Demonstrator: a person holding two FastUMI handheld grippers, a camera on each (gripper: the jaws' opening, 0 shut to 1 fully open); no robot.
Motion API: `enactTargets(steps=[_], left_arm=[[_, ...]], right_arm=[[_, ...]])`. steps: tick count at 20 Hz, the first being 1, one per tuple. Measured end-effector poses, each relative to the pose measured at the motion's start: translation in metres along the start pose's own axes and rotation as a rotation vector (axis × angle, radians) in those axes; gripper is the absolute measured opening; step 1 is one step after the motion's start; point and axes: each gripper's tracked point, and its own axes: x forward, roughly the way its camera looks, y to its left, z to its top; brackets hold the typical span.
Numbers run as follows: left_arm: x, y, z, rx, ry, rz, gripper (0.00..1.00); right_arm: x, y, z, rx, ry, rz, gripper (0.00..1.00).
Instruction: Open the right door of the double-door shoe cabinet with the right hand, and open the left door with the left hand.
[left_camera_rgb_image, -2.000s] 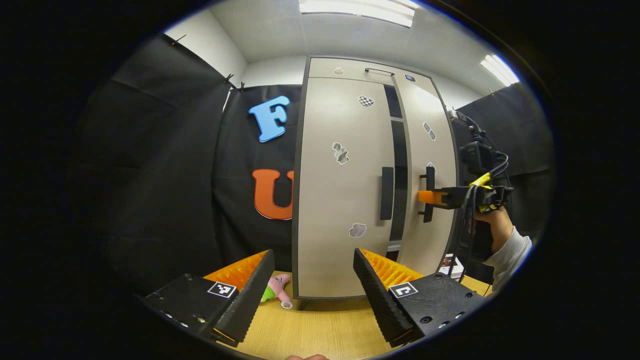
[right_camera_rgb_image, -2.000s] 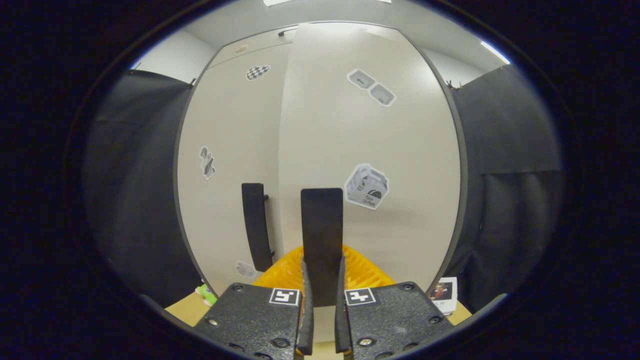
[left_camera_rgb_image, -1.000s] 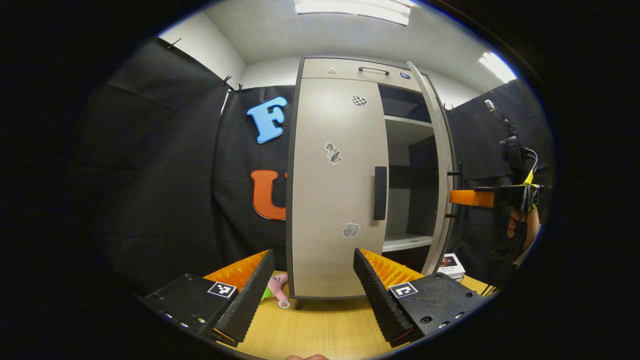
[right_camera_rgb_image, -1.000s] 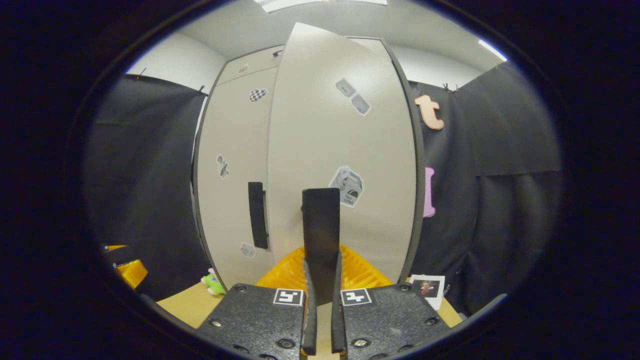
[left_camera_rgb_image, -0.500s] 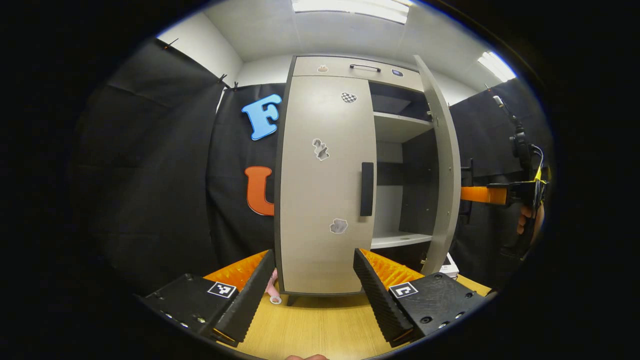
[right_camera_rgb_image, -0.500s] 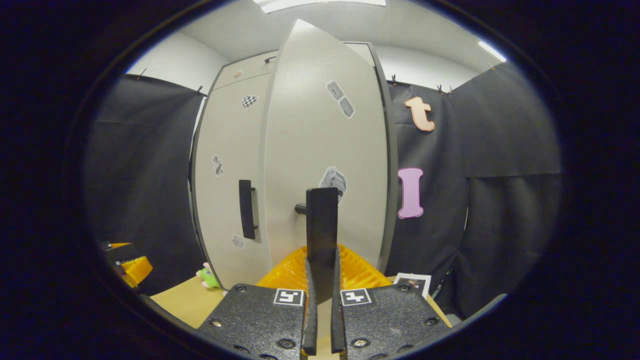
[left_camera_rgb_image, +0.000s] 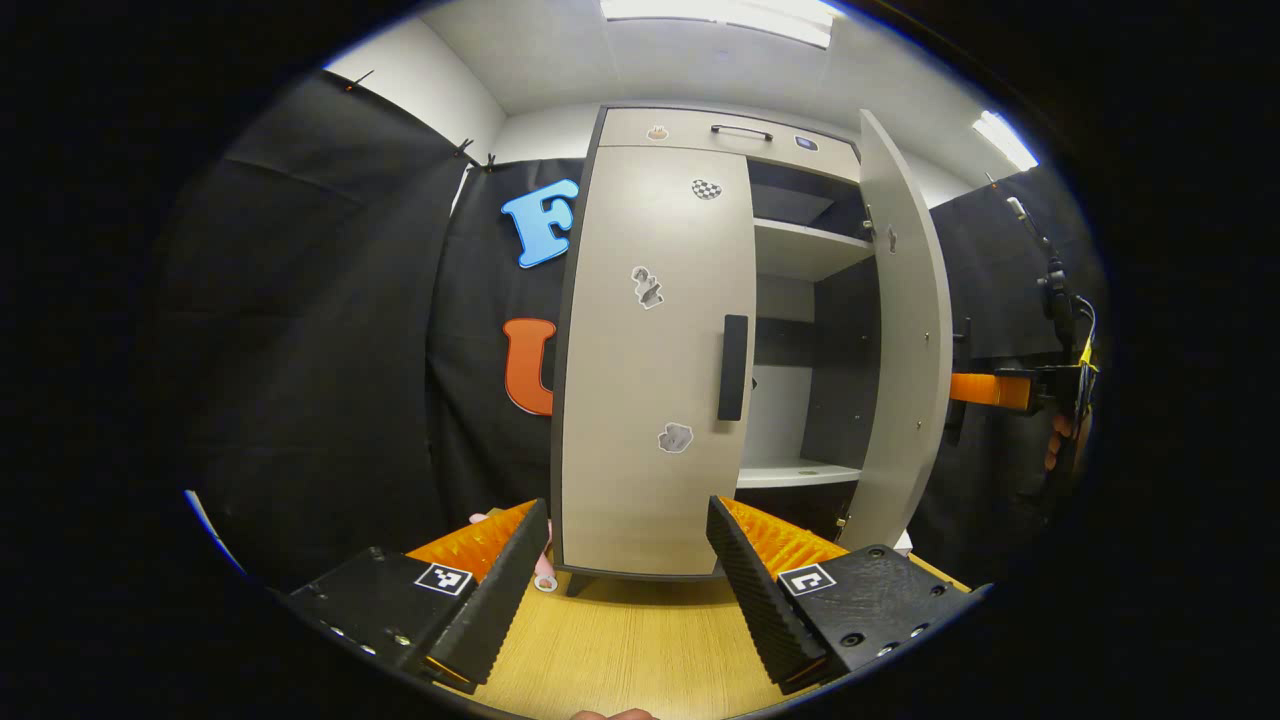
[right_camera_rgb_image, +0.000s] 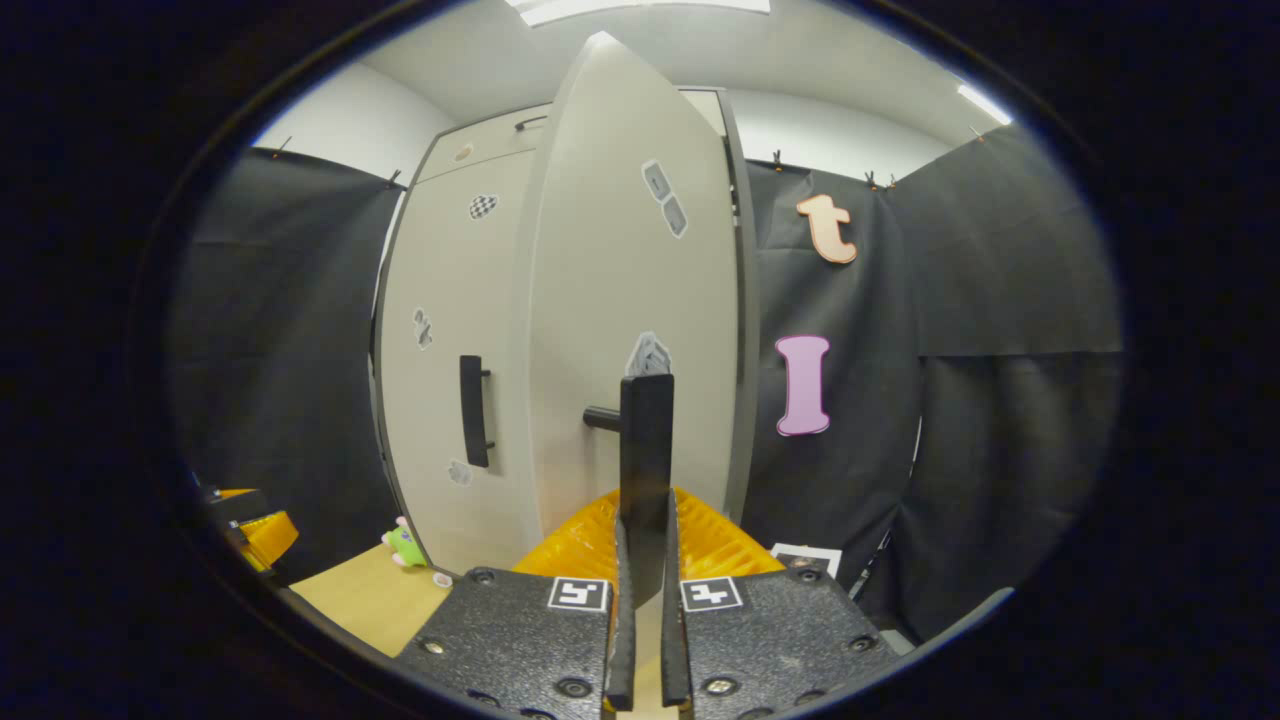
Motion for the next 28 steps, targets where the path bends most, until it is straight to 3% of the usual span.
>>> enactTargets(steps=[9,12,16,24,28], left_arm=[[0.004,-0.017,0.004,0.004,-0.011,-0.012,0.95],[0.006,-0.022,0.001,0.01,-0.002,-0.018,0.95],[0.009,-0.028,0.002,0.009,-0.007,-0.018,0.95],[0.014,-0.04,0.003,0.029,-0.008,-0.021,0.95],[0.013,-0.031,0.003,0.03,-0.015,0.0,0.95]], right_arm=[[-0.006,-0.037,0.001,0.022,-0.006,-0.047,0.07],[-0.008,-0.06,0.0,-0.001,-0.011,-0.109,0.02],[-0.01,-0.089,0.003,0.01,-0.032,-0.169,0.04],[-0.013,-0.099,0.003,-0.002,-0.027,-0.124,0.04],[-0.06,-0.093,0.007,-0.009,-0.071,-0.168,0.04]])
